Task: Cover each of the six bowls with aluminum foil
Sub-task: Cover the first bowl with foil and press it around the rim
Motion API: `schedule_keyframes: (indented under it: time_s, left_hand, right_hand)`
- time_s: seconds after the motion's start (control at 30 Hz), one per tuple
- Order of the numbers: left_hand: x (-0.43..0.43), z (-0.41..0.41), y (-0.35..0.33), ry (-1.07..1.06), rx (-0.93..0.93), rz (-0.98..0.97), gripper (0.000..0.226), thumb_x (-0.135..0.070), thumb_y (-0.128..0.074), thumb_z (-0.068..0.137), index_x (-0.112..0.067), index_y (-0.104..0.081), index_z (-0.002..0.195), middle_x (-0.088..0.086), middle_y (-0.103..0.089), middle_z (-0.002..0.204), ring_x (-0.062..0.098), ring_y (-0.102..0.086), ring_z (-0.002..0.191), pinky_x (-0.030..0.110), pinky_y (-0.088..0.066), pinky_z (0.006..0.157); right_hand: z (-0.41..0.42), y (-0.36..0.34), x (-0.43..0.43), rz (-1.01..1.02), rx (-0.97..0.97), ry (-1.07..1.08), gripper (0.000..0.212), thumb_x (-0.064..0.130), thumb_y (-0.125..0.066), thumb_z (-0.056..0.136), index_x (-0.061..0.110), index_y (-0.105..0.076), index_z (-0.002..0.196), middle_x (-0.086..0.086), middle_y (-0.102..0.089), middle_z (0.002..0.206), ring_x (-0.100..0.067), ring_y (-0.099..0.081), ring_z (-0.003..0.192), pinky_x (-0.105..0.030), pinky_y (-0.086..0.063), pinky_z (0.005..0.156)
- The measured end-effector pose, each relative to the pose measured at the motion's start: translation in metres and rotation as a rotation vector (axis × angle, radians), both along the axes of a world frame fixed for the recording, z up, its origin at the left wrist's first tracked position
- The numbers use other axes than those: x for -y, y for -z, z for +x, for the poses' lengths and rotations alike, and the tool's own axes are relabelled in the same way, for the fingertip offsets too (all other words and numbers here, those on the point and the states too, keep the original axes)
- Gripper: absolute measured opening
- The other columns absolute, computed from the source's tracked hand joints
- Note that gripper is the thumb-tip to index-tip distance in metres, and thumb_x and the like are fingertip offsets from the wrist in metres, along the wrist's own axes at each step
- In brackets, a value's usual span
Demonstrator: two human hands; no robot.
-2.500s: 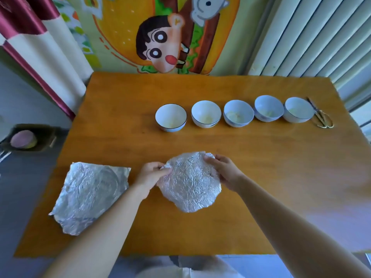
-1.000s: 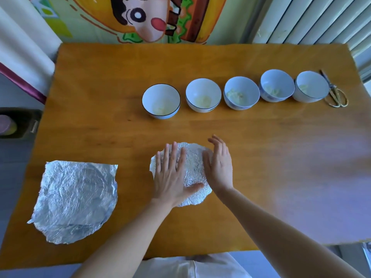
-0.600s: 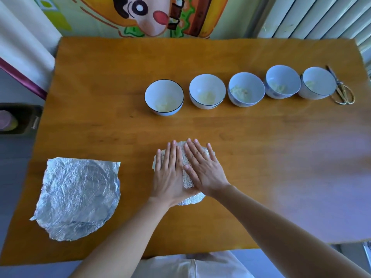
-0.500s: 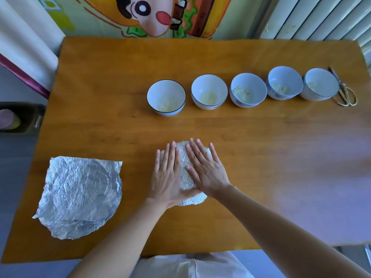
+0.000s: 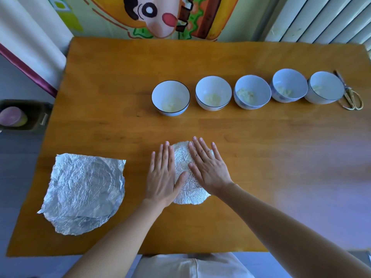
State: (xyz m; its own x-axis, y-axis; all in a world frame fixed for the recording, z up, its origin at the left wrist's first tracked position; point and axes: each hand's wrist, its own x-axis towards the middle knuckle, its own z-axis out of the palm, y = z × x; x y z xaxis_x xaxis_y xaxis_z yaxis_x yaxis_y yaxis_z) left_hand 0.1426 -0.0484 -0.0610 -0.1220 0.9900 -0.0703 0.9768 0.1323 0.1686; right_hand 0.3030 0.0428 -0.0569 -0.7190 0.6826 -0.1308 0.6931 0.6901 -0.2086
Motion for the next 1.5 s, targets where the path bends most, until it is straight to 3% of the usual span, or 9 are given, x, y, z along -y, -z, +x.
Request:
schedule_keyframes:
  time_s: [0.27, 0.43, 0.53, 0.7, 0.83, 1.0, 1.17, 1.3, 1.5]
  left_hand:
    - [0.006, 0.006, 0.0, 0.101, -0.012, -0.025, 0.093, -0.068, -0.008, 0.099, 0.006, -0.012, 0.154, 0.023, -0.004, 0.164, 0.032, -0.007, 0.153, 0.049, -0.023, 0.121]
    - [-0.003, 0.011, -0.006, 0.165, -0.033, -0.001, 0.107, -0.079, -0.023, 0.091, 0.005, -0.008, 0.155, 0.023, -0.001, 0.164, 0.032, -0.002, 0.154, 0.048, -0.013, 0.124]
    - [-0.006, 0.014, -0.005, 0.158, -0.052, -0.101, 0.119, -0.088, -0.017, 0.083, 0.006, -0.008, 0.155, 0.024, -0.002, 0.164, 0.035, -0.004, 0.153, 0.051, -0.022, 0.121]
    - [-0.004, 0.014, 0.0, 0.123, -0.022, -0.13, 0.123, -0.093, -0.011, 0.08, 0.005, -0.003, 0.155, 0.023, 0.004, 0.164, 0.034, 0.003, 0.153, 0.052, -0.015, 0.123]
    - [-0.006, 0.014, -0.001, 0.123, -0.031, -0.135, 0.126, -0.094, -0.014, 0.077, 0.005, -0.003, 0.155, 0.023, 0.003, 0.164, 0.034, 0.003, 0.153, 0.051, -0.015, 0.123]
    - [-0.006, 0.015, -0.001, 0.114, -0.023, -0.129, 0.131, -0.098, -0.016, 0.074, 0.005, -0.004, 0.155, 0.023, 0.002, 0.164, 0.035, 0.0, 0.153, 0.05, -0.01, 0.121]
    - [-0.008, 0.016, -0.002, 0.104, -0.016, -0.139, 0.135, -0.1, -0.019, 0.07, 0.004, -0.002, 0.155, 0.023, 0.004, 0.164, 0.034, 0.003, 0.153, 0.052, -0.013, 0.123]
    - [-0.007, 0.014, -0.006, 0.116, 0.006, -0.093, 0.138, -0.101, -0.02, 0.067, 0.005, -0.007, 0.155, 0.024, 0.002, 0.164, 0.036, 0.0, 0.153, 0.053, -0.011, 0.121]
    - [-0.015, 0.021, -0.007, 0.137, 0.038, -0.094, 0.138, -0.099, -0.034, 0.065, 0.002, -0.009, 0.156, 0.021, 0.004, 0.165, 0.034, 0.003, 0.154, 0.056, -0.016, 0.121]
  right_hand:
    - [-0.008, 0.0, 0.0, -0.017, -0.013, 0.074, 0.066, 0.048, -0.001, 0.104, 0.01, -0.017, 0.155, -0.006, -0.013, 0.163, -0.021, -0.009, 0.151, -0.047, -0.013, 0.118]
    - [-0.007, -0.009, 0.001, -0.003, -0.063, 0.02, 0.062, 0.044, -0.006, 0.104, 0.01, -0.012, 0.156, -0.006, -0.007, 0.164, -0.02, -0.003, 0.151, -0.045, -0.005, 0.121]
    - [-0.007, -0.002, 0.002, -0.033, -0.052, 0.006, 0.064, 0.047, 0.001, 0.103, 0.012, -0.015, 0.155, -0.005, -0.009, 0.163, -0.019, -0.005, 0.151, -0.046, -0.01, 0.12]
    - [0.003, -0.002, -0.002, -0.036, -0.046, 0.14, 0.065, 0.047, -0.001, 0.103, 0.01, -0.01, 0.156, -0.005, -0.005, 0.164, -0.02, -0.001, 0.151, -0.045, -0.005, 0.121]
    - [-0.003, -0.002, 0.006, -0.02, -0.037, -0.046, 0.064, 0.047, -0.002, 0.104, 0.01, -0.015, 0.155, -0.006, -0.011, 0.163, -0.02, -0.006, 0.151, -0.046, -0.009, 0.12]
    - [0.003, -0.003, -0.005, -0.082, -0.076, 0.156, 0.068, 0.051, 0.003, 0.101, 0.011, -0.007, 0.155, -0.003, -0.003, 0.163, -0.018, 0.001, 0.151, -0.043, 0.0, 0.121]
    - [-0.001, -0.003, -0.002, -0.14, -0.13, -0.014, 0.074, 0.057, 0.007, 0.097, 0.013, -0.006, 0.156, -0.001, -0.005, 0.164, -0.014, 0.003, 0.151, -0.042, -0.001, 0.122]
    - [0.006, 0.001, -0.013, -0.262, -0.327, 0.201, 0.08, 0.063, 0.003, 0.095, 0.014, -0.019, 0.155, 0.0, -0.02, 0.162, -0.01, -0.007, 0.15, -0.038, -0.008, 0.122]
    - [0.003, -0.004, -0.016, -0.39, -0.588, 0.164, 0.063, 0.052, -0.02, 0.102, 0.014, -0.034, 0.15, 0.001, -0.037, 0.155, -0.009, -0.026, 0.146, -0.035, -0.025, 0.117]
